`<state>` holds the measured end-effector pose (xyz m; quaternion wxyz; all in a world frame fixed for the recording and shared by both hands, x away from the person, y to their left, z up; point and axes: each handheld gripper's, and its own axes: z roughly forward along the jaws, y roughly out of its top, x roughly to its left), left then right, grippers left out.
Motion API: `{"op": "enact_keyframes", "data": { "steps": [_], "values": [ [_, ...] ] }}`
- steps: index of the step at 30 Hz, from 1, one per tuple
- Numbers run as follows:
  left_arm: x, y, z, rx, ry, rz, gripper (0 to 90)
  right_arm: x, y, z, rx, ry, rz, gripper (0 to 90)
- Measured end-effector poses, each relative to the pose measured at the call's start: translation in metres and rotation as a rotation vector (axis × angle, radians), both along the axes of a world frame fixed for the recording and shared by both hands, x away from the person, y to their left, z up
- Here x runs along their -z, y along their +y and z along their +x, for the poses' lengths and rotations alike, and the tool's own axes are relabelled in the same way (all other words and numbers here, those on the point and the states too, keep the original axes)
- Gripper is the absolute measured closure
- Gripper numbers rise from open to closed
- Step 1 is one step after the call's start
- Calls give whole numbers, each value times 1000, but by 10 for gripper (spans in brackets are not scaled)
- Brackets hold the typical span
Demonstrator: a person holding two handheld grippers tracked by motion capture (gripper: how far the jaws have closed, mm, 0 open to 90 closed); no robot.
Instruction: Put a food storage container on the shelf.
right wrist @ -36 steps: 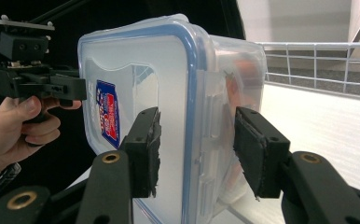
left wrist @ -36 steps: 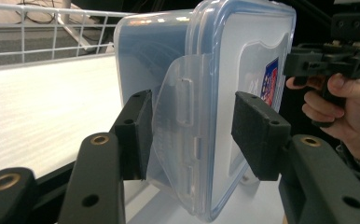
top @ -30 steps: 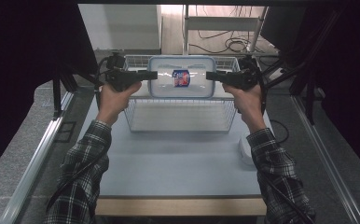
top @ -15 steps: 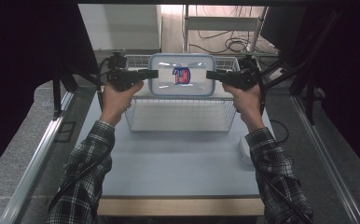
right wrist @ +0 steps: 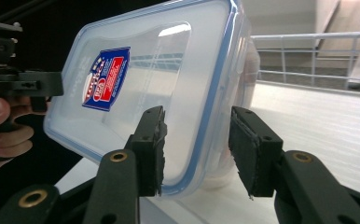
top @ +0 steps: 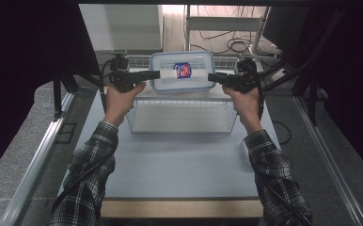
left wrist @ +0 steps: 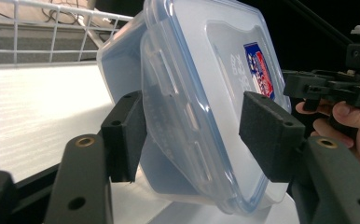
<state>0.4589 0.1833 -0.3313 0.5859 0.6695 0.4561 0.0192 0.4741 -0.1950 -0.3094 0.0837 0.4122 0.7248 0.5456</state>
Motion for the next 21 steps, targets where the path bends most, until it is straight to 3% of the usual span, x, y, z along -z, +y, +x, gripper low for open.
{"op": "enact_keyframes", "data": {
  "steps": [2, 4, 9, 12, 16, 19, 21],
  "values": [
    [2, 0, 2, -9, 18, 5, 355, 0, 2, -1, 14, -9, -41, 590],
    [5, 1, 3, -5, 19, -24, 351, -1, 3, -2, 28, -17, -34, 603],
    [4, 2, 5, -16, 36, -23, 352, -2, 5, 1, 36, -7, -44, 615],
    [-1, 1, 4, -92, 6, 53, 350, -4, 6, -1, 41, -12, -47, 639],
    [-1, -1, 4, -97, -7, 73, 368, -7, 9, -2, 46, -29, -65, 641],
    [-5, -2, 0, -113, -49, 111, 456, -7, 9, -1, 50, -25, -61, 645],
    [-8, -2, -4, -120, -76, 142, 524, -7, 9, -2, 53, -46, -72, 646]
  ]
}}
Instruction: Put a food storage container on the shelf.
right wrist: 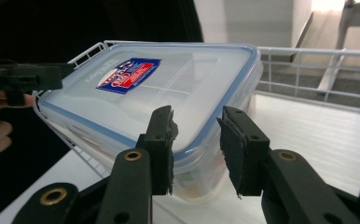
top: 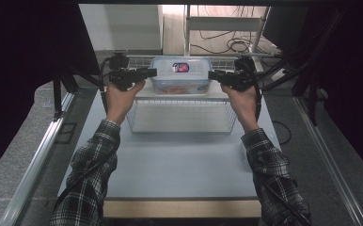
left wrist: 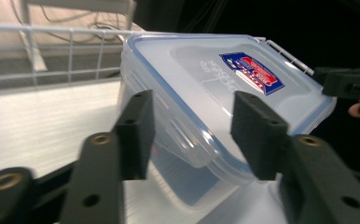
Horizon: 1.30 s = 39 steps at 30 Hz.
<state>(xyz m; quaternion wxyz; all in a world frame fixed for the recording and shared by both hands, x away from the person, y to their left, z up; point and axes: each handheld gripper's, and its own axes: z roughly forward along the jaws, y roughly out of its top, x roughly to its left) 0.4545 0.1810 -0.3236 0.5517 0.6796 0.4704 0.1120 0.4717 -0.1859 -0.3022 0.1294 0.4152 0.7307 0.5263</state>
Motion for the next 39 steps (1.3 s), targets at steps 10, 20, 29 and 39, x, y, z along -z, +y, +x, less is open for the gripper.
{"op": "enact_keyframes", "data": {
  "steps": [10, 20, 29, 39],
  "values": [
    [-2, -2, -30, 38, -47, 23, 696, -4, -10, -23, -32, -89, -21, 777],
    [14, -5, -56, 95, -81, 63, 773, 12, -10, -47, -94, -129, -69, 869],
    [32, -6, -76, 158, -76, 41, 669, 27, -15, -62, -134, -123, -53, 817],
    [49, -16, -98, 239, -58, 101, 398, 49, -16, -83, -184, -106, -79, 601]
  ]
}}
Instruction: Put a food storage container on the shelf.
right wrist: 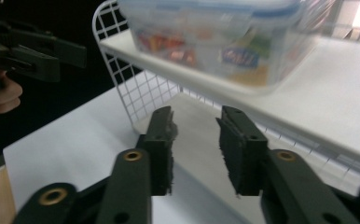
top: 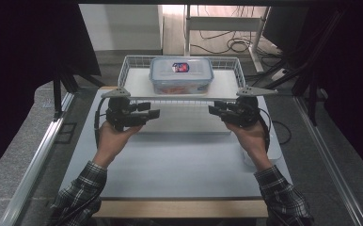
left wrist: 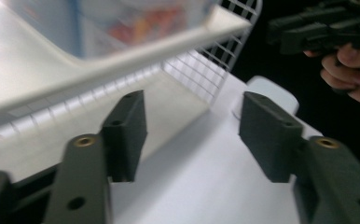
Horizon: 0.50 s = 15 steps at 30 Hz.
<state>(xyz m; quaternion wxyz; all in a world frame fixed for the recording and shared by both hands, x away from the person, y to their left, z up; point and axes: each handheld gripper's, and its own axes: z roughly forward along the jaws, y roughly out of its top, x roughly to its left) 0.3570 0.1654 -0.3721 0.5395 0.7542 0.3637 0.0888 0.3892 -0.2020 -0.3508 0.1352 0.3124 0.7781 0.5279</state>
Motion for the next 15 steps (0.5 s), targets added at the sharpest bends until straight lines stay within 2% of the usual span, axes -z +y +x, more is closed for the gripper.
{"op": "enact_keyframes", "data": {
  "steps": [1, 2, 4, 6, 7, 10, 15],
  "values": [
    [0, 0, 0, 0, 0, 0, 381, 2, 1, -2, -2, 0, -16, 572],
    [4, -4, -4, 5, -6, 40, 362, 5, 1, -5, -4, -1, -29, 546],
    [9, -7, -7, 7, -3, 68, 317, 10, 3, -9, -11, 3, -47, 501],
    [12, -9, -9, 9, 0, 76, 274, 15, 4, -13, -10, 11, -62, 453],
    [18, -12, -13, 20, 6, 95, 250, 18, 4, -15, -11, 15, -65, 426],
    [27, -17, -21, 21, -8, 118, 191, 25, 4, -21, -7, 16, -83, 360],
    [39, -22, -32, 30, 9, 147, 121, 34, 1, -31, -8, 14, -86, 247]
  ]
}}
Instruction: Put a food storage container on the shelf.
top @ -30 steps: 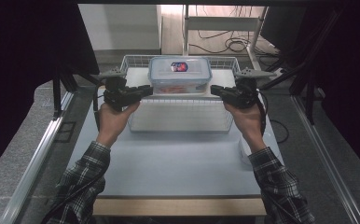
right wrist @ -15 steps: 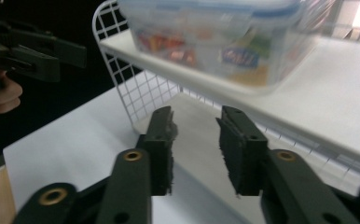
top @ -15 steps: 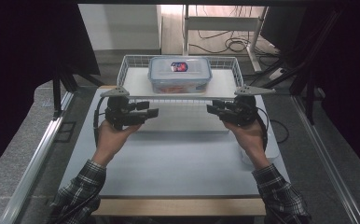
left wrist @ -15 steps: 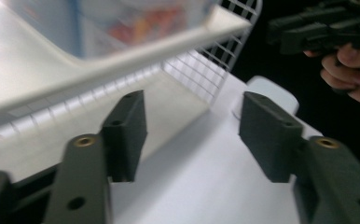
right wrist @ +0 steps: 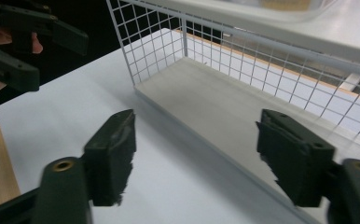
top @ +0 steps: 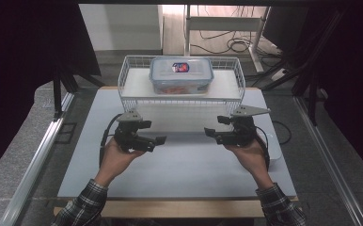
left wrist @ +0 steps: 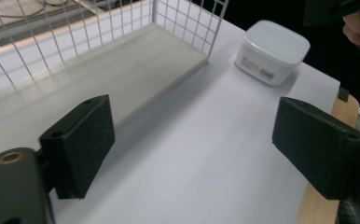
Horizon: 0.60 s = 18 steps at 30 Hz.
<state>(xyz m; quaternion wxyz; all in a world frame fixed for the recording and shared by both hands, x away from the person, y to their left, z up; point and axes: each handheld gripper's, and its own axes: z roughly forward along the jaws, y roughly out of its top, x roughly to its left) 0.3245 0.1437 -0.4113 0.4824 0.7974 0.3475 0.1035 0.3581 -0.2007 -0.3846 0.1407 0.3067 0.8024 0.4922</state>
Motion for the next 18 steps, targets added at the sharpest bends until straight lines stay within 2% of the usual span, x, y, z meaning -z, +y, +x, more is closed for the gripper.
{"op": "enact_keyframes", "data": {
  "steps": [5, 6, 9, 11, 13, 16, 18],
  "values": [
    [10, -1, -13, -2, -6, 26, 100, 12, -3, -9, 3, -2, -14, 172],
    [10, -1, -13, -2, -6, 26, 97, 12, -3, -9, 3, -2, -14, 172],
    [21, 1, -25, -1, -6, 18, 81, 24, -5, -17, 3, 15, -30, 133],
    [27, 2, -29, 12, 1, 41, 70, 28, -6, -21, 3, 8, -39, 117],
    [31, 3, -33, 4, -7, 58, 61, 31, -8, -26, -2, 12, -29, 101],
    [40, 7, -39, 3, 4, 37, 54, 35, -11, -33, -2, 5, -18, 75],
    [47, 8, -44, -1, 2, 44, 42, 37, -12, -39, -8, -1, -16, 60]
  ]
}}
